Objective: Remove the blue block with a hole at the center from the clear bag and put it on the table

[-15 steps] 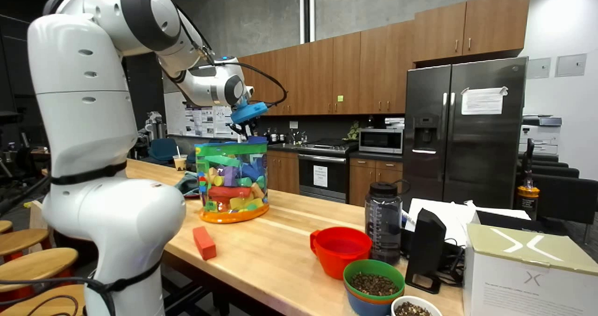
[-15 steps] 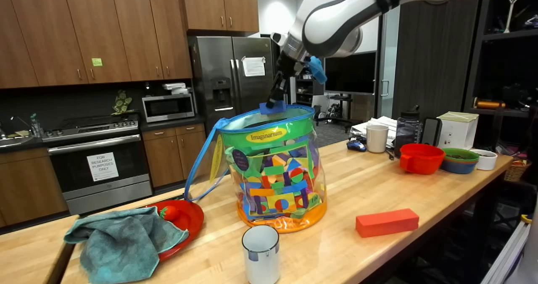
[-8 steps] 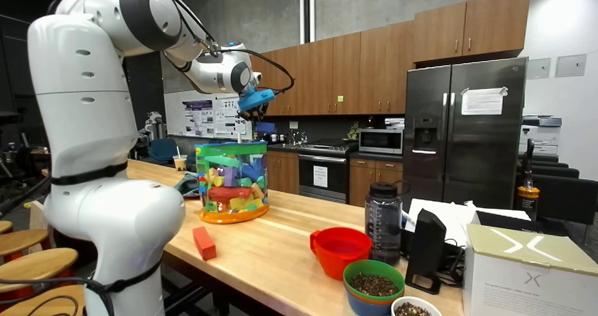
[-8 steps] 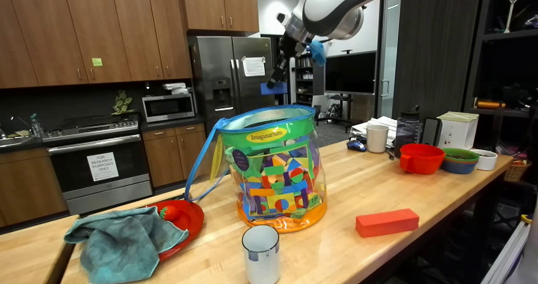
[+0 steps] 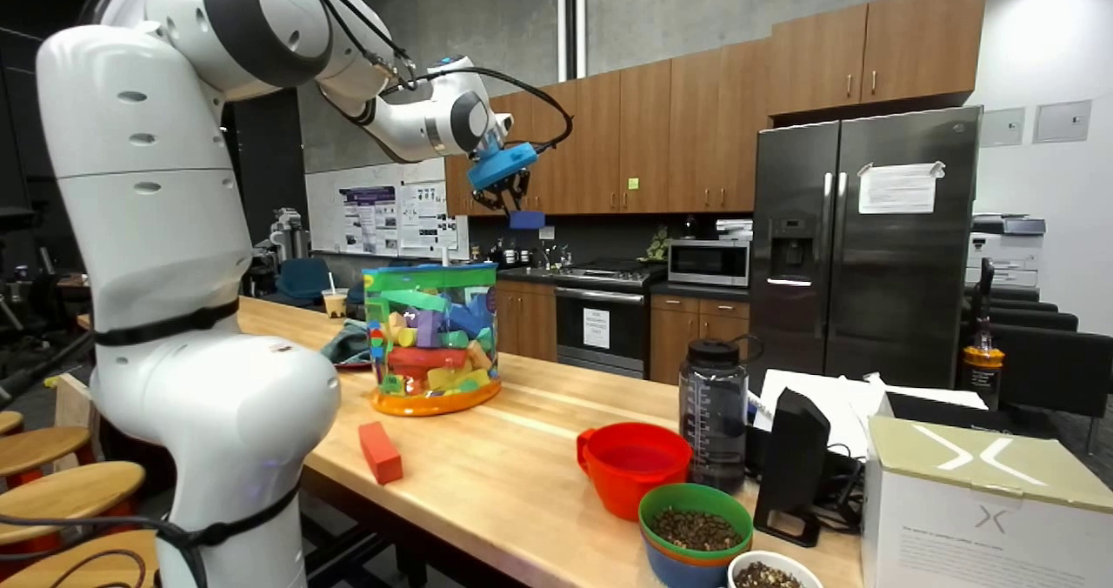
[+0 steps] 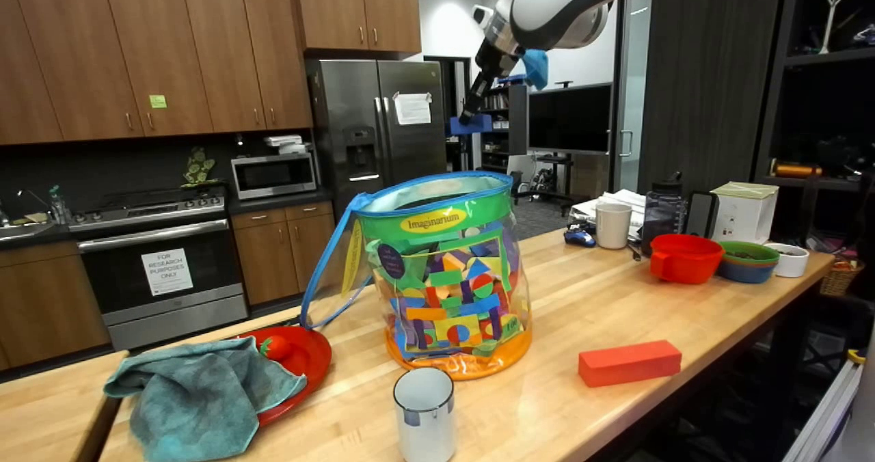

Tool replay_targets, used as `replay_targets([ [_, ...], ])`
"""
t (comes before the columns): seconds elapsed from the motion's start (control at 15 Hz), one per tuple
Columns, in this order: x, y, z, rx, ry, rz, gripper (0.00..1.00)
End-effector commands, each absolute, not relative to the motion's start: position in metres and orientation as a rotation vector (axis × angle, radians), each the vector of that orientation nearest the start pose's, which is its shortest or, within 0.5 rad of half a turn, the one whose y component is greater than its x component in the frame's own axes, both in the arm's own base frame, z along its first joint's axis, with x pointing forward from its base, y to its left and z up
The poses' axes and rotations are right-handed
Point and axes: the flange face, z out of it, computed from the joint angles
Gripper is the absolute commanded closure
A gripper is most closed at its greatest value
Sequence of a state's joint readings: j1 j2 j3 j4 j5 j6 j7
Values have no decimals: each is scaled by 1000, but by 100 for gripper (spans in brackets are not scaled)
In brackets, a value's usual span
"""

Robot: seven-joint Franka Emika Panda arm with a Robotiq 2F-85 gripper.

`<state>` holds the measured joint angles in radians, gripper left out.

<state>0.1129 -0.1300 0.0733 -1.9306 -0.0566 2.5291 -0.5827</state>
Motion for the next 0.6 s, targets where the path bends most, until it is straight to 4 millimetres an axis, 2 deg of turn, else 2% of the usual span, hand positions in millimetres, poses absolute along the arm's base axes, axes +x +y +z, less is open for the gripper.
replay_targets([
  [0.0, 538, 80, 629, -2999, -1171, -1064, 94],
  [0.4, 508, 36, 615, -3167, -1095, -911, 94],
  [0.53, 491, 27, 590, -3187, -1065, -842, 94],
])
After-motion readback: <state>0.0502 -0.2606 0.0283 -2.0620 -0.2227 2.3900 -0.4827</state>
